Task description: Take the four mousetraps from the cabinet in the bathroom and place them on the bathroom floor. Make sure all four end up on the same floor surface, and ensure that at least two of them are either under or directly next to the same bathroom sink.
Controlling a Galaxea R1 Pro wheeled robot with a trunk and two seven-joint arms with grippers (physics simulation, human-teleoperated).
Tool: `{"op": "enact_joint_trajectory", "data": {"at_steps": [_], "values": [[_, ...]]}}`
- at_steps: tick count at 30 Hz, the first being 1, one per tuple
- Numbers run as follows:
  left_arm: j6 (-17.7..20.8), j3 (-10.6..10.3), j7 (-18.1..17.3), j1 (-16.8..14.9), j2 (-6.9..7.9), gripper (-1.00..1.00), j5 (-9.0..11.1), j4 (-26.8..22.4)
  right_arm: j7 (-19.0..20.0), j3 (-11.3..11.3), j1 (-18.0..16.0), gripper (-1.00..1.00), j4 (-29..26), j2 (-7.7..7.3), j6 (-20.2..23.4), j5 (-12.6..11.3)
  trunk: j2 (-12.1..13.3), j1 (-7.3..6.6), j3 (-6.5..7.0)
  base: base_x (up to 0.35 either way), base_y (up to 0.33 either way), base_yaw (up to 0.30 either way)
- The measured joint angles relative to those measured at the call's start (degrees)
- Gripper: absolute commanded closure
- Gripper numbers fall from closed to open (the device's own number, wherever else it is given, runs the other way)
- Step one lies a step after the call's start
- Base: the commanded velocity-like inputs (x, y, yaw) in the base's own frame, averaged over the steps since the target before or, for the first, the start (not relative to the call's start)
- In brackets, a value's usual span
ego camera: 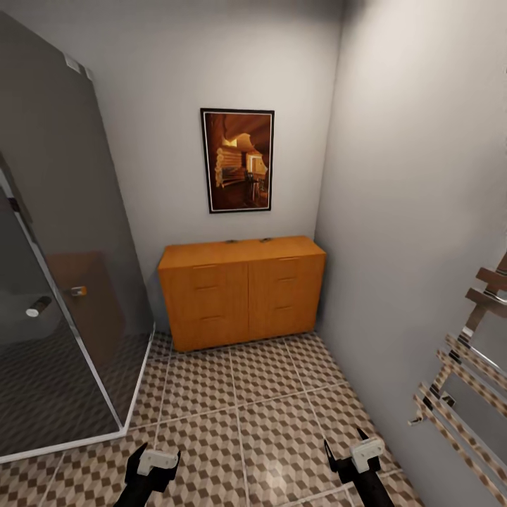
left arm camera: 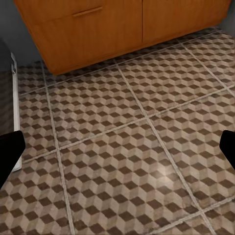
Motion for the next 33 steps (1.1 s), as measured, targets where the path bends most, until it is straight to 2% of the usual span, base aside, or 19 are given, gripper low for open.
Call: {"op": "enact_joint_trajectory", "data": {"at_steps": [33], "values": [[-0.02, 0.0, 0.0, -0.04, 0.0, -1.0, 0.0, 0.01, 0.0, 0.0, -0.04, -1.0, 0.0, -0.08, -0.1, 0.0, -0.09, 0.02, 2.92, 0.0, 0.0, 0.0]]}}
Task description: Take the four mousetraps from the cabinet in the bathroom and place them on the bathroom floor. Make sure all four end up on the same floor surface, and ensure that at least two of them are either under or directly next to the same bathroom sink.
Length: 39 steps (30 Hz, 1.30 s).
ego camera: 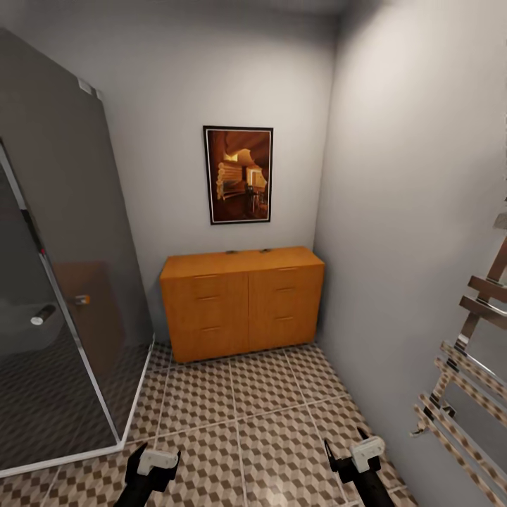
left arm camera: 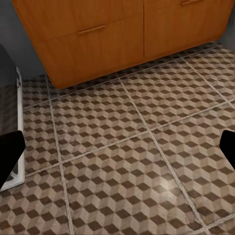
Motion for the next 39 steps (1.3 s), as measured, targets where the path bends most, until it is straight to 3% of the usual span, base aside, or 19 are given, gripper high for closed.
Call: {"op": "enact_joint_trajectory", "data": {"at_steps": [14, 39], "values": [[0.0, 0.0, 0.0, -0.01, 0.0, -1.0, -0.01, 0.0, 0.0, -0.04, 0.0, -1.0, 0.0, -0.08, 0.15, 0.0, 0.0, -0.01, 0.43, 0.021, 0.0, 0.0], [0.0, 0.0, 0.0, 0.0, 0.0, -1.0, -0.01, 0.0, 0.0, -0.05, 0.0, -1.0, 0.0, -0.09, 0.17, 0.0, 0.0, -0.03, 0.43, 0.319, -0.002, 0.0]]}}
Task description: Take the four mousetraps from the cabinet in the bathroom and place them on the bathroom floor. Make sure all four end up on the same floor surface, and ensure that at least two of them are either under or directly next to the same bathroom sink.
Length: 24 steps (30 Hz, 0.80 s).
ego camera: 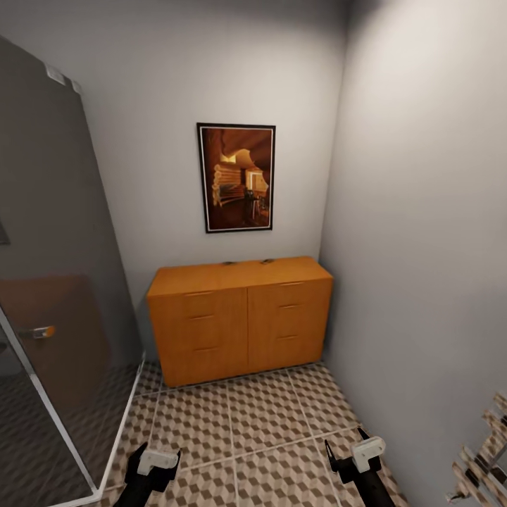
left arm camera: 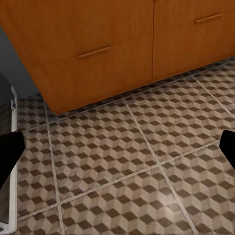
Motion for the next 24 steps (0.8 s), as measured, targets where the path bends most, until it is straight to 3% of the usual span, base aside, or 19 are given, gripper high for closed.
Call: {"op": "enact_joint_trajectory", "data": {"at_steps": [24], "values": [[0.01, 0.0, 0.0, 0.0, 0.0, -1.0, 0.0, -0.01, 0.0, 0.06, 0.0, -1.0, 0.0, 0.09, 0.08, 0.0, 0.0, 0.0, 0.0, 0.34, -0.067, 0.0]]}}
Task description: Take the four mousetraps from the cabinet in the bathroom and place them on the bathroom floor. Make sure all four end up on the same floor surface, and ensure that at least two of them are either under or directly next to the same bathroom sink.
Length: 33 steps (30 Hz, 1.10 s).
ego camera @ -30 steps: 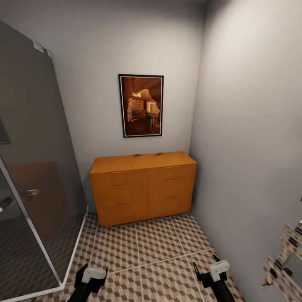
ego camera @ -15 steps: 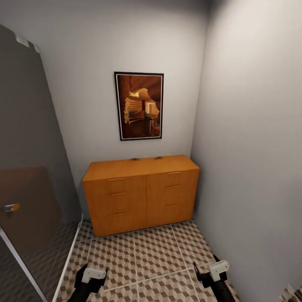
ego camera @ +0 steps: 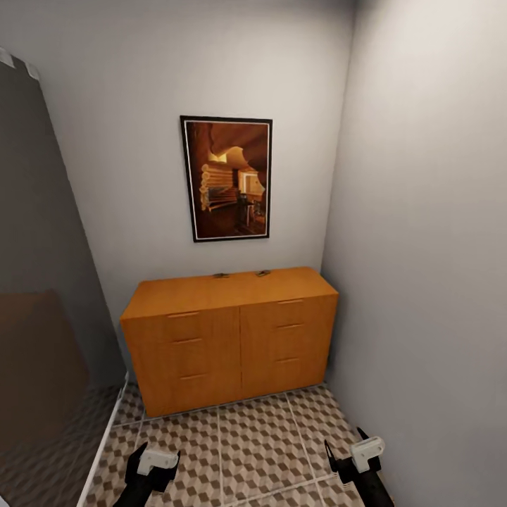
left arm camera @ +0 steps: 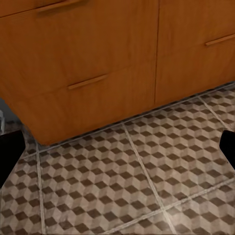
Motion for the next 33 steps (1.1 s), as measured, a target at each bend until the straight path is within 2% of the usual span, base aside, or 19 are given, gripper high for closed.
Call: {"op": "enact_joint_trajectory", "data": {"at_steps": [11, 33], "values": [[-0.01, 0.0, 0.0, 0.0, 0.0, -1.0, 0.0, 0.01, -0.05, -0.05, 0.0, -1.0, 0.0, -0.08, 0.05, 0.03, 0.01, 0.02, 0.0, 0.264, -0.019, 0.0], [-0.01, 0.0, 0.0, 0.0, 0.0, -1.0, 0.0, 0.01, 0.0, 0.01, 0.0, -1.0, 0.0, -0.01, 0.09, 0.05, 0.01, 0.03, 0.0, 0.012, 0.0, 0.0]]}}
